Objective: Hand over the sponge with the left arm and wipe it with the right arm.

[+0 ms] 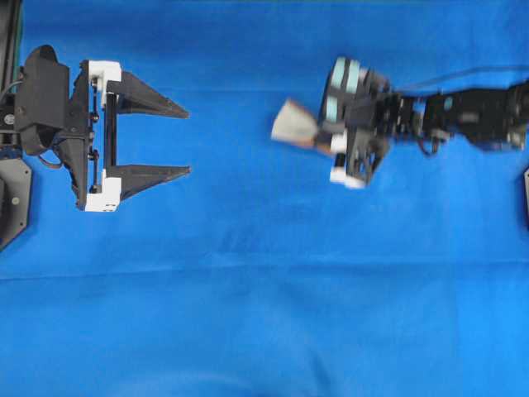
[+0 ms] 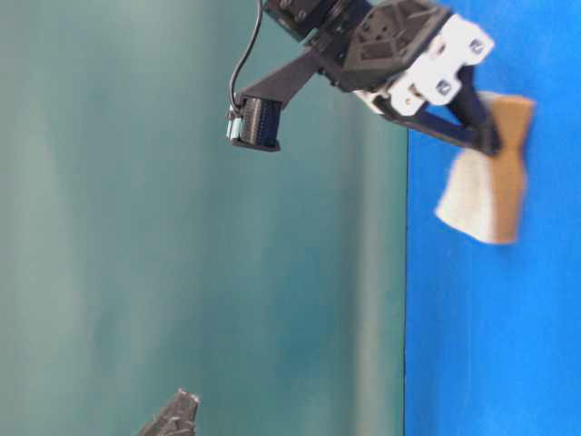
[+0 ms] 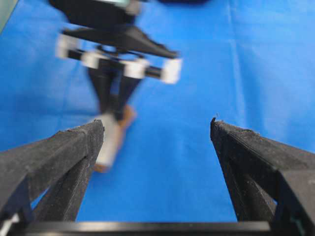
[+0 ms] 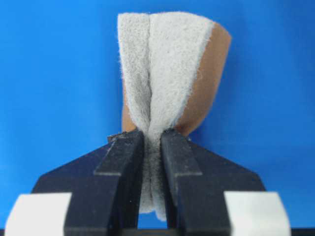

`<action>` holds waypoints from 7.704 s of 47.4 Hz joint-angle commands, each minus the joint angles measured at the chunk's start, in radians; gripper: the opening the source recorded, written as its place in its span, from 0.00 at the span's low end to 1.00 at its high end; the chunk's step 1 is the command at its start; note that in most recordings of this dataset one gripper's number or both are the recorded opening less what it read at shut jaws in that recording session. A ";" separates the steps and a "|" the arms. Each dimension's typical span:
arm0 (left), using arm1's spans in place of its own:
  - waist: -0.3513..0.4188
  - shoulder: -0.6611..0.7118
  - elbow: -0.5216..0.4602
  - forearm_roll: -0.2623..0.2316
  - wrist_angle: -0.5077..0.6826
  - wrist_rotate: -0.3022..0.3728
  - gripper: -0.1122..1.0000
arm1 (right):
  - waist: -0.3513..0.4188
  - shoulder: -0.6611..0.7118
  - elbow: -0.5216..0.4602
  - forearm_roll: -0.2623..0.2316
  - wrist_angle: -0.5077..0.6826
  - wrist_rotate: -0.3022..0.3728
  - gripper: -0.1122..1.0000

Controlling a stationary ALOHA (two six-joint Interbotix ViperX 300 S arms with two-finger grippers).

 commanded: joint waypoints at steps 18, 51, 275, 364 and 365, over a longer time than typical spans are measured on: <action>-0.003 -0.006 -0.011 0.000 -0.005 0.000 0.91 | 0.308 -0.011 -0.031 0.069 -0.002 0.126 0.24; -0.003 -0.006 -0.011 0.000 -0.003 -0.002 0.91 | -0.169 -0.035 -0.026 -0.176 0.052 0.109 0.24; -0.031 -0.578 0.179 0.000 0.324 -0.002 0.91 | 0.095 -1.127 0.319 -0.276 0.270 0.285 0.76; -0.029 -0.761 0.354 -0.006 0.350 -0.074 0.91 | 0.035 -1.321 0.595 -0.245 0.117 0.325 0.75; -0.031 -0.761 0.354 -0.006 0.350 -0.074 0.91 | 0.035 -1.321 0.595 -0.245 0.117 0.325 0.75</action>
